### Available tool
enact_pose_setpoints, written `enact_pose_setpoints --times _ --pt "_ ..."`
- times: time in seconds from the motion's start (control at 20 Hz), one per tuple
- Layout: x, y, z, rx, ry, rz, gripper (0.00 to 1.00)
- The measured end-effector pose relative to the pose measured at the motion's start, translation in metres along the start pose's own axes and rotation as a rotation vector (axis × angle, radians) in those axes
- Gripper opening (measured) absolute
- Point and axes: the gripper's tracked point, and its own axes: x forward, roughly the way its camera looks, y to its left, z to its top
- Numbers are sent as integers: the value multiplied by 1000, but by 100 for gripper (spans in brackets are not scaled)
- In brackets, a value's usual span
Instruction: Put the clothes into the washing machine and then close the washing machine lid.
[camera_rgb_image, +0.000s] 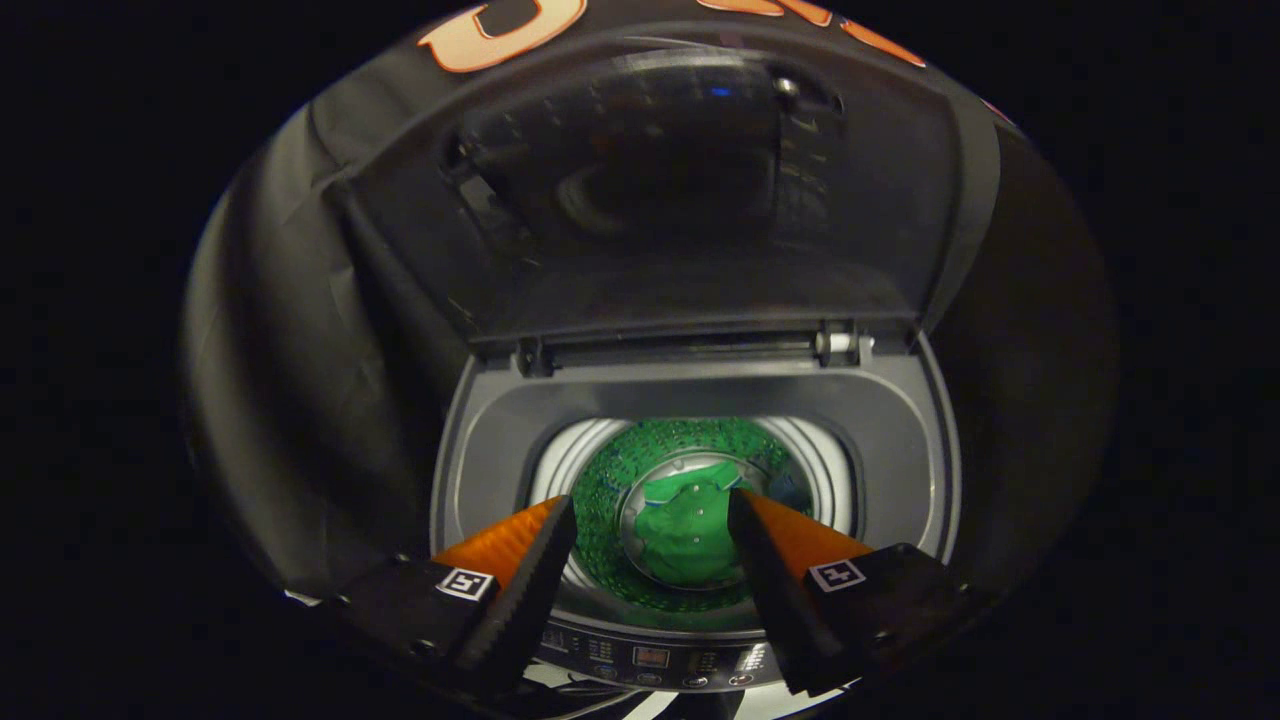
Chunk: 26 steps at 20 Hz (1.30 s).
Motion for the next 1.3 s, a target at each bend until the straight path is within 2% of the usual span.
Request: enact_pose_setpoints --times 0.2,0.5,0.8,1.05,1.3 --pt "-38 9 46 -55 -106 11 99" --pt "-66 28 124 -84 -271 55 98" --pt "-85 26 184 -95 -383 38 98" --pt "-82 21 223 -124 -432 0 98" --pt "-54 9 243 -133 -423 -51 98"
